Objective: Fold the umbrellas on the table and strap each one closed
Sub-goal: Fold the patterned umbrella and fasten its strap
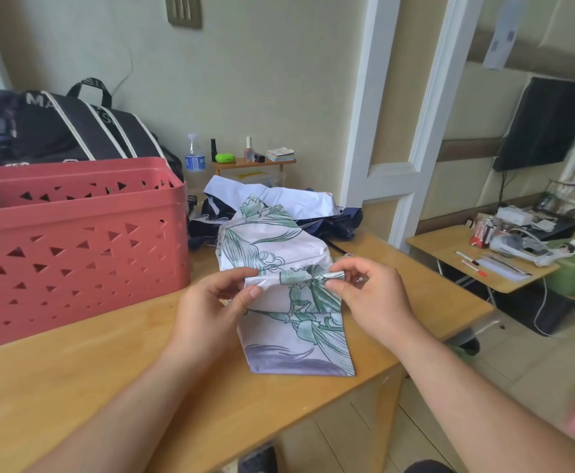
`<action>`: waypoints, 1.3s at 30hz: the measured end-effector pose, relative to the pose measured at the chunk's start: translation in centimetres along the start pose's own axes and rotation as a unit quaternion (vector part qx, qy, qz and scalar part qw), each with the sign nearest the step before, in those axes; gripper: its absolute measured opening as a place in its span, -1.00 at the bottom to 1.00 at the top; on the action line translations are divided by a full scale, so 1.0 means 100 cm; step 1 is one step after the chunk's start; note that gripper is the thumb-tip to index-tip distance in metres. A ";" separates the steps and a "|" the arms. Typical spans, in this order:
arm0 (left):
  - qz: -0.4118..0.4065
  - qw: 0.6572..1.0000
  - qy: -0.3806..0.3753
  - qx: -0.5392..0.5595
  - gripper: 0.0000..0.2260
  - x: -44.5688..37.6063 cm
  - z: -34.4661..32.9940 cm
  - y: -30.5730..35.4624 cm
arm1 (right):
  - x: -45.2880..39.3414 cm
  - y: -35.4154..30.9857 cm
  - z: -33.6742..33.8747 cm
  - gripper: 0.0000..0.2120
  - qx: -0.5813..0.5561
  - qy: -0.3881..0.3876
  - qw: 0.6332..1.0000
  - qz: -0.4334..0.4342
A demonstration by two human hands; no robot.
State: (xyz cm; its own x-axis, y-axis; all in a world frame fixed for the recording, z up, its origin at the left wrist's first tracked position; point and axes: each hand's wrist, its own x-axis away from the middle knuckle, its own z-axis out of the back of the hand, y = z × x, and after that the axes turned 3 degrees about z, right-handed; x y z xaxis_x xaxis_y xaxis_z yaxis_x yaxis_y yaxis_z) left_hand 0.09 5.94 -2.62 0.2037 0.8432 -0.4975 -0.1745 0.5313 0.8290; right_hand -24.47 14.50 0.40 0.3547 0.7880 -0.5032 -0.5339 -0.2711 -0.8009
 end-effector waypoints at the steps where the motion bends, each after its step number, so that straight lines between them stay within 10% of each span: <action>1: 0.005 1.000 0.002 0.003 -0.80 -0.001 0.001 -0.001 | -0.001 0.000 0.003 -0.77 -0.010 0.011 1.000 -0.002; 12: -0.099 0.993 0.013 -0.055 -0.82 0.002 0.006 0.002 | 0.007 -0.002 0.013 -0.71 0.038 0.000 0.996 0.077; 24: -0.216 0.940 -0.197 -0.177 -0.83 0.004 0.011 0.004 | 0.044 0.018 0.025 -0.81 0.154 -0.153 0.966 0.139; 39: -0.069 0.923 -0.266 -0.270 -0.78 0.001 0.003 0.012 | -0.007 0.044 -0.051 -0.68 0.351 -0.206 0.908 0.095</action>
State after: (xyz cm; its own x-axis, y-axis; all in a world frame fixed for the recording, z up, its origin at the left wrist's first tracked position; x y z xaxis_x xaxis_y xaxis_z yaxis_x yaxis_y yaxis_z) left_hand 0.20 6.61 -1.62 0.6784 0.6816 -0.2743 -0.5374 0.7149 0.4475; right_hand -23.15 9.90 -4.45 -0.0349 0.9433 -0.3301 -0.9647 -0.1181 -0.2355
